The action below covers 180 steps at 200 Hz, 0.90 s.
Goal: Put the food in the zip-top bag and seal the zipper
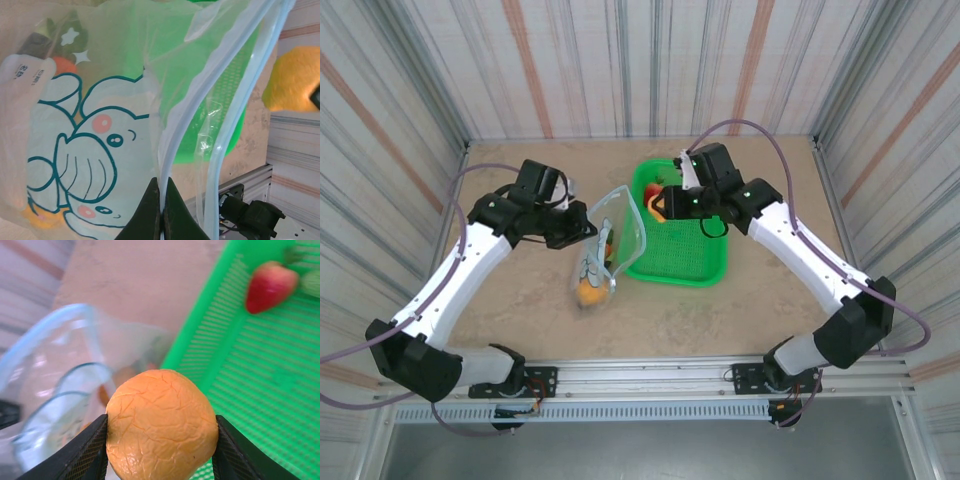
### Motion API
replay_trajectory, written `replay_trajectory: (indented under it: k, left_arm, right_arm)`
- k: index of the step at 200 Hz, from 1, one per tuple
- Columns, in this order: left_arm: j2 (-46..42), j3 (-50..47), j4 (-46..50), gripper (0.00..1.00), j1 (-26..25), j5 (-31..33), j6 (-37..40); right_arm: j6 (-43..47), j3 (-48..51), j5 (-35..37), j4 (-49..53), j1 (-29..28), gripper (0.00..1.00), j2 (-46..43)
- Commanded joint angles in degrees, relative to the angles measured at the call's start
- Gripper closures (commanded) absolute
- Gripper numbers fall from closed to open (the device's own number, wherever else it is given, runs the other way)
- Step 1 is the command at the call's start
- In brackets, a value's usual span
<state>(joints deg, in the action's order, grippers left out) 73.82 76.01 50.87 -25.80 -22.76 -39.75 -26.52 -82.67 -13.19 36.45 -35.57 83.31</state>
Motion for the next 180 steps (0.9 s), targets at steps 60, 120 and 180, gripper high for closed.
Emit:
replay_trajectory:
  k: [60, 120, 180]
  left_arm:
    - [-0.9, 1.9, -1.2, 1.0, -0.7, -1.2, 0.0]
    - [-2.5, 1.9, -2.3, 1.0, -0.9, -1.7, -0.7]
    - [-4.2, 1.3, -2.2, 1.0, -0.8, 0.3, -0.9]
  right_arm:
    - [0.1, -6.4, 3.2, 3.0, -10.4, 0.62, 7.3]
    - [0.7, -5.8, 4.8, 5.8, -11.5, 0.52, 11.8]
    - [1.3, -8.6, 2.9, 5.6, -11.2, 0.32, 12.3]
